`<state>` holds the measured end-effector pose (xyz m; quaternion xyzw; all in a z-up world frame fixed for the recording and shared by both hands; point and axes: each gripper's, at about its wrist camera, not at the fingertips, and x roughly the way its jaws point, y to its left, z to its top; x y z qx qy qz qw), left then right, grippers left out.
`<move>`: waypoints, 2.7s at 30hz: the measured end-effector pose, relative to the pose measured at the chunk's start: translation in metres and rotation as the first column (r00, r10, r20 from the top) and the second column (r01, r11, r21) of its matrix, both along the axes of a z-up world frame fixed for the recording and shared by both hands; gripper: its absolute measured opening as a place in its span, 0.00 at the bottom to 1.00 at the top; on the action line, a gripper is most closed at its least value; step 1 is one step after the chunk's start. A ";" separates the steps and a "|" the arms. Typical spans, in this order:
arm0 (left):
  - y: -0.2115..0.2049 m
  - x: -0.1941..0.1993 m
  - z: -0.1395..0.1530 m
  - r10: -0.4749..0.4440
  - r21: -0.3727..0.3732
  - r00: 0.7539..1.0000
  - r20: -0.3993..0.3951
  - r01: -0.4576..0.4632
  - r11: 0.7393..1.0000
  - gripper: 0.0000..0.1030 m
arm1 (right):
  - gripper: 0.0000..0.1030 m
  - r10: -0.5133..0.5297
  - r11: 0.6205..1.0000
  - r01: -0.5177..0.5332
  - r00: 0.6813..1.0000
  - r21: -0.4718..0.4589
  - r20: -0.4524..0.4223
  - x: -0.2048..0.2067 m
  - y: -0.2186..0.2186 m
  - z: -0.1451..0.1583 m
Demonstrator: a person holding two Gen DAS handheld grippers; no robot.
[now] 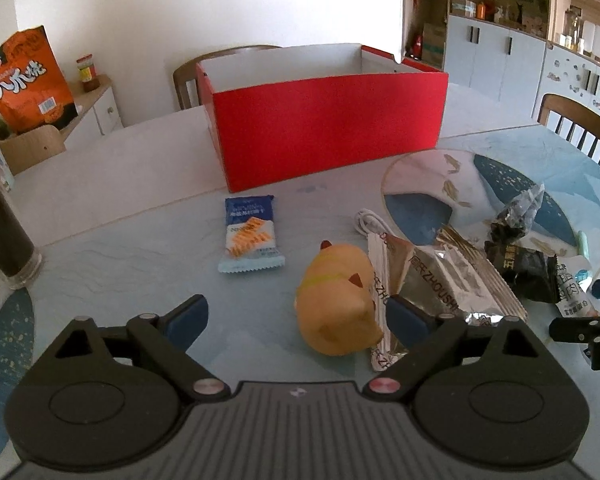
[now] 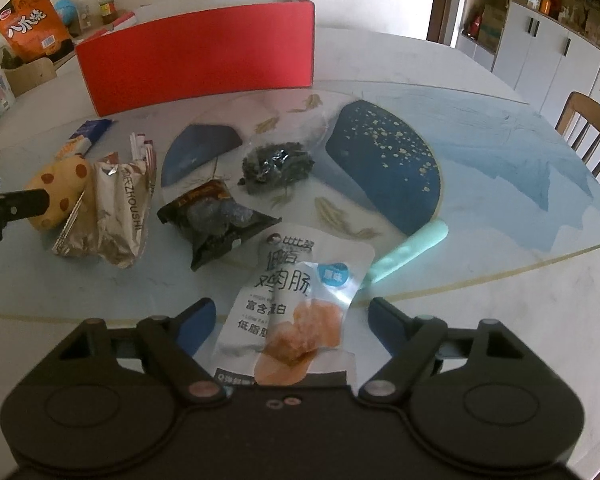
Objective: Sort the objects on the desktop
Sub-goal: 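Grasp the yellow plush toy with the left tool while the right tool grasps the sausage pack, then lift the plush toy and sausage pack and carry them to the red box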
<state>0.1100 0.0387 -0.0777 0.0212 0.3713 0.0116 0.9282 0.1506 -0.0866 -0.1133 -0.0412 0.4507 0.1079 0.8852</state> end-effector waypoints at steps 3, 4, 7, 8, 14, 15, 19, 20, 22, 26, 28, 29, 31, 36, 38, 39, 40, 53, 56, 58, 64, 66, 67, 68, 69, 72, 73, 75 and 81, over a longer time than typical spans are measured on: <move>0.001 0.003 -0.003 -0.004 -0.020 1.000 -0.018 0.004 1.000 0.88 | 0.79 -0.001 1.000 0.001 1.000 0.000 0.002 0.001 0.000 0.001; 0.001 0.004 -0.004 -0.004 -0.029 1.000 -0.023 0.003 1.000 0.87 | 0.77 0.000 1.000 0.000 1.000 -0.002 0.005 0.000 0.000 0.001; 0.003 0.007 -0.006 0.002 -0.060 0.999 -0.038 -0.004 0.998 0.82 | 0.71 0.007 1.000 -0.007 1.000 -0.004 0.008 0.000 0.001 0.002; 0.003 0.008 -0.006 0.004 -0.063 0.999 -0.039 -0.006 0.998 0.82 | 0.69 0.009 1.000 -0.009 1.000 -0.003 0.008 0.000 0.001 0.002; 0.001 0.010 -0.007 -0.001 -0.070 0.999 -0.049 -0.002 0.998 0.67 | 0.58 0.009 1.000 -0.009 1.000 -0.001 0.011 -0.001 0.000 0.004; 0.001 0.010 -0.006 -0.003 -0.070 0.999 -0.047 0.000 0.998 0.65 | 0.57 0.009 1.000 -0.009 1.000 0.001 0.010 -0.001 -0.001 0.004; -0.002 0.010 -0.006 -0.019 -0.079 0.999 -0.046 0.015 0.997 0.55 | 0.54 0.010 1.000 -0.010 1.000 -0.001 0.012 -0.001 -0.001 0.005; -0.002 0.010 -0.005 -0.023 -0.081 0.999 -0.046 0.019 0.997 0.54 | 0.52 0.013 1.000 -0.013 1.000 -0.002 0.015 -0.001 0.000 0.005; -0.004 0.009 -0.005 -0.033 -0.078 0.998 -0.044 0.030 0.997 0.48 | 0.49 0.020 1.000 -0.020 1.000 -0.007 0.022 -0.002 0.001 0.007; -0.007 0.008 -0.004 -0.052 -0.070 0.998 -0.041 0.049 0.996 0.43 | 0.44 0.031 0.999 -0.031 0.999 -0.017 0.033 -0.003 0.003 0.010; -0.007 0.009 -0.004 -0.052 -0.074 0.998 -0.043 0.049 0.996 0.43 | 0.45 0.033 0.999 -0.032 0.999 -0.022 0.034 -0.003 0.004 0.011; -0.007 0.009 -0.004 -0.052 -0.075 0.998 -0.043 0.049 0.996 0.43 | 0.45 0.035 0.999 -0.034 0.999 -0.026 0.033 -0.003 0.005 0.011; -0.007 0.009 -0.004 -0.055 -0.069 0.998 -0.044 0.052 0.996 0.43 | 0.49 0.027 0.999 -0.026 0.999 -0.033 0.038 -0.003 0.005 0.011; -0.008 0.009 -0.004 -0.061 -0.063 0.997 -0.048 0.058 0.996 0.43 | 0.70 -0.008 1.000 0.009 0.999 -0.024 0.036 0.005 0.001 0.009; -0.008 0.009 -0.005 -0.062 -0.064 0.997 -0.050 0.059 0.996 0.43 | 0.70 -0.009 1.000 0.010 0.999 -0.023 0.032 0.009 0.001 0.008; -0.008 0.009 -0.005 -0.063 -0.064 0.997 -0.051 0.060 0.996 0.43 | 0.70 -0.009 1.000 0.010 0.999 -0.025 0.031 0.010 0.001 0.007; -0.008 0.010 -0.005 -0.064 -0.064 0.997 -0.051 0.060 0.996 0.43 | 0.70 -0.010 1.000 0.010 1.000 -0.022 0.025 0.012 0.001 0.005; -0.004 0.011 -0.003 -0.046 -0.082 0.998 -0.045 0.042 0.996 0.40 | 0.57 0.000 1.000 0.000 1.000 -0.007 0.018 0.010 0.001 0.006; -0.002 0.010 0.001 -0.041 -0.088 0.999 -0.035 0.038 0.995 0.40 | 0.57 -0.007 1.000 0.007 1.000 0.000 0.017 0.008 -0.002 0.008; -0.002 0.010 0.004 -0.039 -0.094 0.999 -0.031 0.036 0.995 0.40 | 0.57 -0.008 1.000 0.008 1.000 -0.001 0.020 0.006 -0.003 0.010; -0.002 0.009 0.016 -0.036 -0.110 0.999 -0.022 0.034 0.993 0.40 | 0.57 -0.013 1.000 0.013 0.999 0.007 0.035 0.003 -0.004 0.024; -0.003 0.008 0.020 -0.038 -0.115 0.999 -0.016 0.036 0.993 0.40 | 0.57 -0.012 1.000 0.012 0.999 0.005 0.045 0.003 -0.004 0.030; -0.004 0.008 0.022 -0.039 -0.115 0.999 -0.012 0.037 0.993 0.40 | 0.57 -0.012 1.000 0.012 0.999 0.009 0.050 0.003 -0.004 0.034; -0.005 0.008 0.025 -0.041 -0.115 0.999 -0.007 0.040 0.993 0.40 | 0.57 -0.013 1.000 0.012 0.998 0.012 0.055 0.004 -0.003 0.037; -0.005 0.008 0.027 -0.043 -0.114 0.999 -0.003 0.042 0.993 0.40 | 0.57 -0.015 1.000 0.014 0.998 0.013 0.061 0.004 -0.003 0.040; -0.006 0.008 0.035 -0.043 -0.107 0.999 0.007 0.044 0.993 0.40 | 0.57 -0.008 1.000 0.006 0.997 0.024 0.082 0.005 0.000 0.052; -0.006 0.009 0.038 -0.041 -0.107 0.999 0.009 0.042 0.993 0.40 | 0.57 -0.003 1.000 0.001 0.996 0.026 0.090 0.006 0.001 0.057; -0.006 0.010 0.045 -0.035 -0.110 0.999 0.013 0.037 0.993 0.40 | 0.57 0.006 1.000 -0.009 0.995 0.029 0.101 0.009 0.004 0.066; -0.005 0.013 0.066 -0.039 -0.122 0.999 0.029 0.043 0.992 0.40 | 0.57 0.044 0.998 -0.049 0.991 0.039 0.127 0.020 0.011 0.092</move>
